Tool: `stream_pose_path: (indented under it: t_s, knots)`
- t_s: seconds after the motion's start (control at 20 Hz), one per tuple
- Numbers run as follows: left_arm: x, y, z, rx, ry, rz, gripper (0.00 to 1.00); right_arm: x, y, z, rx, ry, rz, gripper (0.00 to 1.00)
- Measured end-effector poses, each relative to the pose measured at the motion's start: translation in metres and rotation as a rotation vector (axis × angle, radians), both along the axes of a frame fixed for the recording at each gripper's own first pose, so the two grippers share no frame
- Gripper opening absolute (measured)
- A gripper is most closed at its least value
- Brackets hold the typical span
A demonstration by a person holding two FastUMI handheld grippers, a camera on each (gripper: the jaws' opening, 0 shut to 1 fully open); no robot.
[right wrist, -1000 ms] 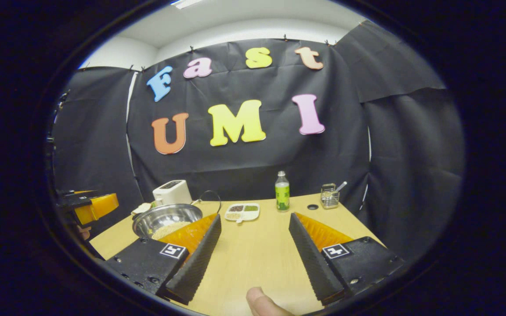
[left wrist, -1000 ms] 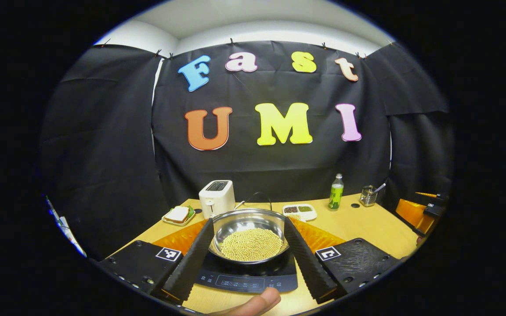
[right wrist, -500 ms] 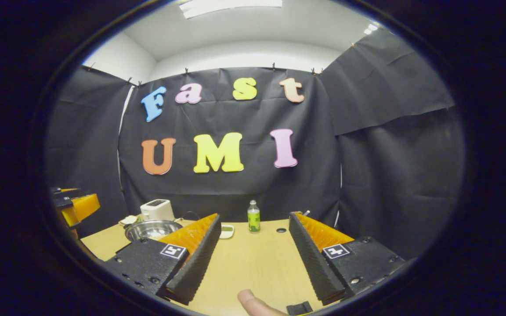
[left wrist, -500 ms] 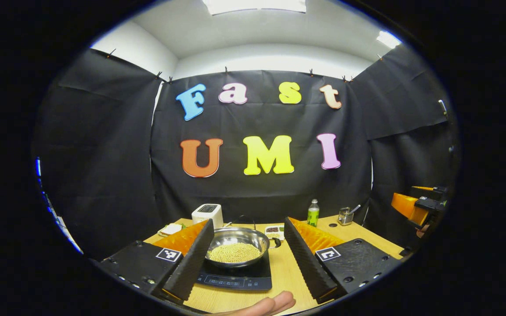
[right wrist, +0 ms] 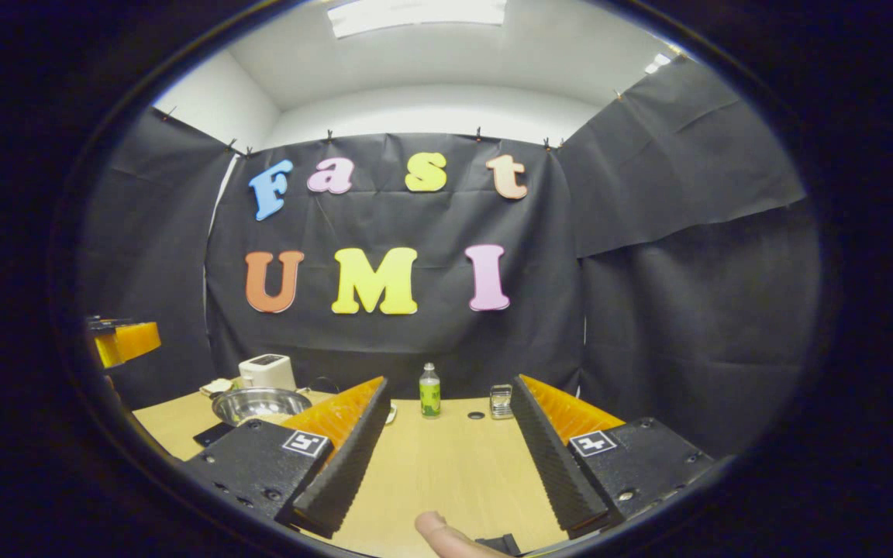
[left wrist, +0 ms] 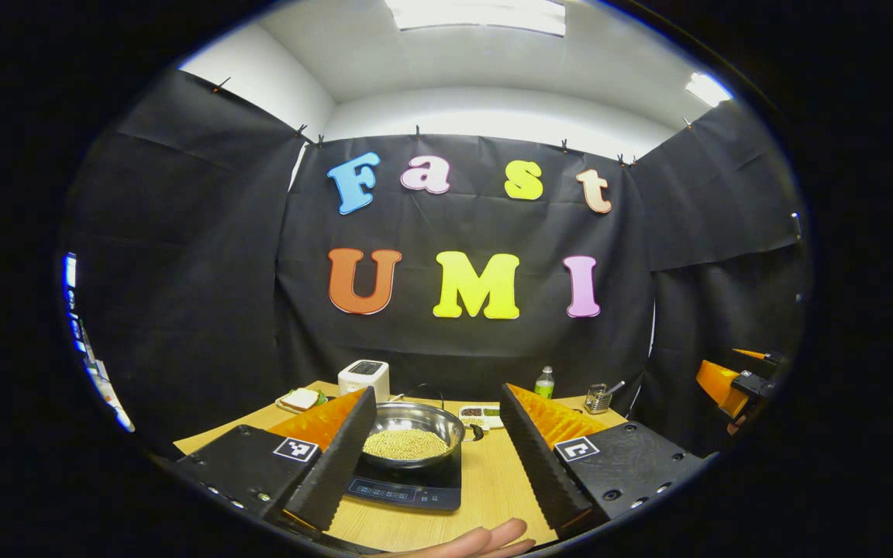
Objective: First push the handle of the pot to place it horizontally, then grasp the pot with both hands and set it on the induction cooktop.
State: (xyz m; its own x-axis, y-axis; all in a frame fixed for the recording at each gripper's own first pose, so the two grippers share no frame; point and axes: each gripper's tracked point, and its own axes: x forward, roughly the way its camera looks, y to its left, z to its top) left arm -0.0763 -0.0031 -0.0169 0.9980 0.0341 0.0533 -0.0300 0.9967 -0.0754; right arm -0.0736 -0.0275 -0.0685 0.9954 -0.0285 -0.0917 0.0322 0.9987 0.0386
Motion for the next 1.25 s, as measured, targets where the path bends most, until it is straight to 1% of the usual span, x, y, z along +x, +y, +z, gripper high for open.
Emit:
stream_pose_path:
  t_s: [0.05, 0.1, 0.15, 0.3, 0.4, 0.5, 0.6, 0.7, 0.85, 1.05, 1.25]
  knots:
    - [0.0, 0.003, -0.002, -0.001, 0.0, 0.008, 0.95, -0.001, 0.001, 0.002, 0.011, -0.015, 0.006, 0.98]
    - [0.0, 0.006, -0.004, -0.003, 0.003, 0.015, 0.84, -0.002, 0.002, 0.006, 0.02, -0.036, 0.01, 0.96]
    - [0.001, 0.007, -0.006, -0.006, 0.009, 0.017, 0.95, -0.003, 0.001, 0.009, 0.024, -0.053, 0.009, 0.96]
    - [0.001, 0.003, -0.009, -0.014, 0.012, 0.0, 0.95, -0.004, -0.005, 0.011, 0.006, -0.073, -0.015, 0.96]
    - [0.001, 0.001, -0.007, -0.005, 0.006, -0.008, 0.95, -0.004, -0.011, 0.008, 0.002, -0.06, -0.041, 0.96]
    - [-0.001, -0.001, -0.008, 0.005, 0.003, -0.016, 0.95, -0.003, -0.013, 0.001, 0.009, -0.036, -0.048, 0.98]
    - [-0.001, -0.001, -0.007, 0.006, -0.004, -0.006, 0.95, -0.003, -0.017, -0.008, 0.02, -0.002, -0.055, 0.96]
    - [-0.001, 0.003, -0.006, 0.004, -0.012, 0.008, 0.95, -0.004, -0.022, -0.007, 0.04, 0.001, -0.068, 0.96]
    - [-0.002, 0.003, -0.007, -0.004, -0.011, 0.009, 0.95, -0.006, -0.023, 0.0, 0.058, -0.022, -0.068, 0.96]
    - [-0.005, 0.006, -0.009, -0.002, -0.012, 0.013, 0.95, -0.013, -0.02, -0.003, 0.052, -0.002, -0.054, 0.96]
    - [-0.008, 0.002, -0.008, 0.002, -0.018, 0.001, 0.95, -0.018, -0.021, 0.002, 0.045, -0.018, -0.048, 0.98]
